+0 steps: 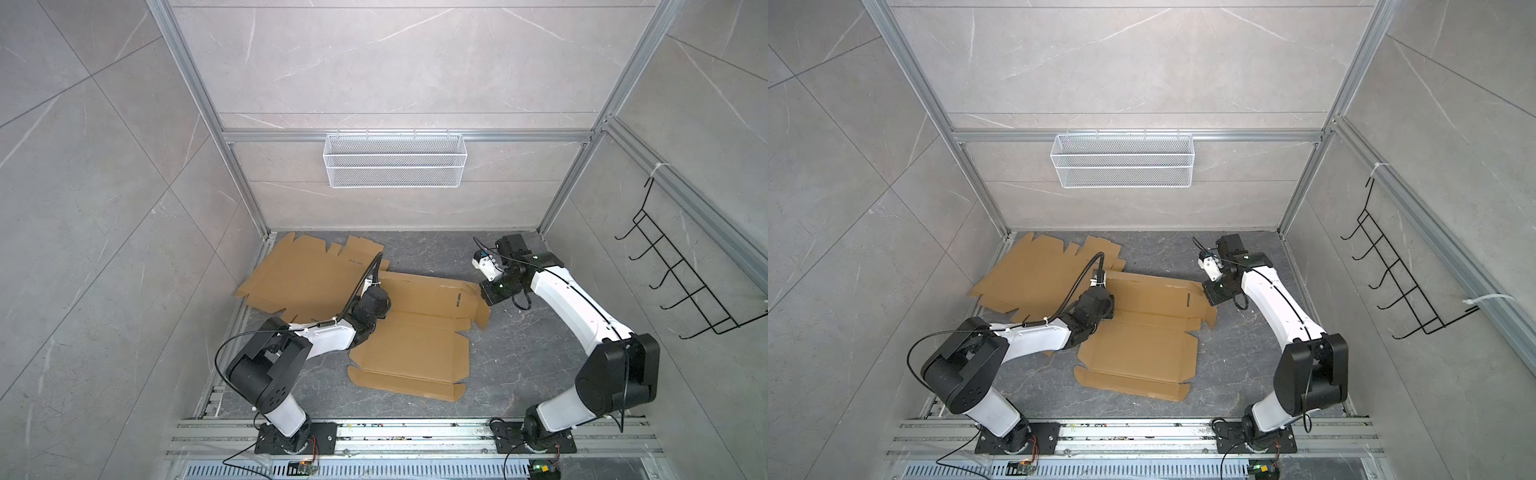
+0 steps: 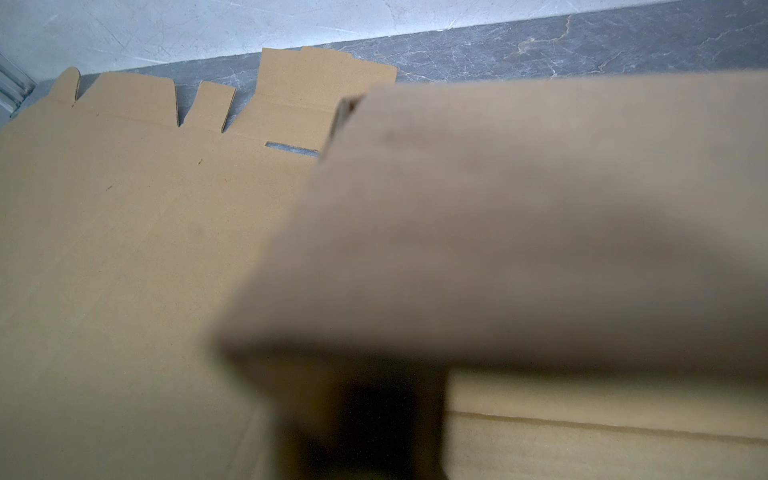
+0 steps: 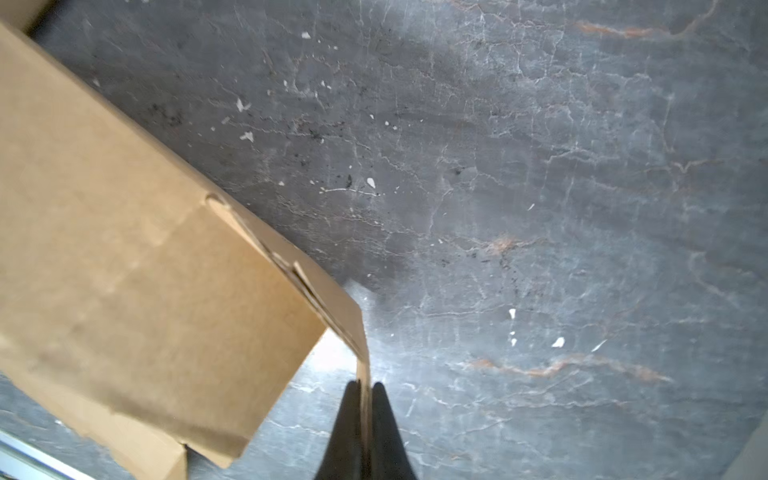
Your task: Fold the paper box
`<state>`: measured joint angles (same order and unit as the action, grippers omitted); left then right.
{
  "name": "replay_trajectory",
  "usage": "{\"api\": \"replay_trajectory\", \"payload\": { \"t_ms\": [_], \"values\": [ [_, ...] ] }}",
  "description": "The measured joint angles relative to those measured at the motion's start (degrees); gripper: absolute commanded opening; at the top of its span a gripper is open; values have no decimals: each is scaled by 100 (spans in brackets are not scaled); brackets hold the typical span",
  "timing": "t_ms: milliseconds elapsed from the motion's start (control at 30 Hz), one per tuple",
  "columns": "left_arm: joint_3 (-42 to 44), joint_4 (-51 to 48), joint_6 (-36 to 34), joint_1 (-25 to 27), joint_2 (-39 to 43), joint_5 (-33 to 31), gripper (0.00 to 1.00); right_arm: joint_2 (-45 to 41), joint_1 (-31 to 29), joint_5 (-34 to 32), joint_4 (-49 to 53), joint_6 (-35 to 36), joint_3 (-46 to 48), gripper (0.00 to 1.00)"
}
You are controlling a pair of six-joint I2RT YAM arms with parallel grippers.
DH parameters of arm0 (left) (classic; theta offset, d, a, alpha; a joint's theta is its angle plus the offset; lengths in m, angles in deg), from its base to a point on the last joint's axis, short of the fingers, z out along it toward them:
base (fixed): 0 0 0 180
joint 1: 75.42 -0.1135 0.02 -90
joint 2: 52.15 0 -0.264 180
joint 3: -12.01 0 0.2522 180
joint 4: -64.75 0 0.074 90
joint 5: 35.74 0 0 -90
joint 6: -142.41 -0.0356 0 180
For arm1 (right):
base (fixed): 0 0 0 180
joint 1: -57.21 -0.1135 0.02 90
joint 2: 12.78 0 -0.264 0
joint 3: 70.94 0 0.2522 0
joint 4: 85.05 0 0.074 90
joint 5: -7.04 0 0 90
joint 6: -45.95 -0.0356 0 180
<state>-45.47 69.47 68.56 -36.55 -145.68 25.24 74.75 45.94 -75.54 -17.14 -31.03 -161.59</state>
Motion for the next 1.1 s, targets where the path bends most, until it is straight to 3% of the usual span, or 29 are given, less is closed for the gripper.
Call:
{"api": "replay_trajectory", "payload": {
  "t_ms": [400,767,1000,1100],
  "values": [
    [133,212,625,2,46,-28,0,-730,-398,-87,-129,-756,431,0],
    [457,855,656,4,50,-70,0,-708,-387,81,-181,-1193,295,0],
    [492,909,748,24,55,-76,0,-450,-387,-420,-234,-1222,468,0],
    [498,911,743,24,55,-81,0,-341,-380,-341,-210,-1215,470,0]
  ]
}}
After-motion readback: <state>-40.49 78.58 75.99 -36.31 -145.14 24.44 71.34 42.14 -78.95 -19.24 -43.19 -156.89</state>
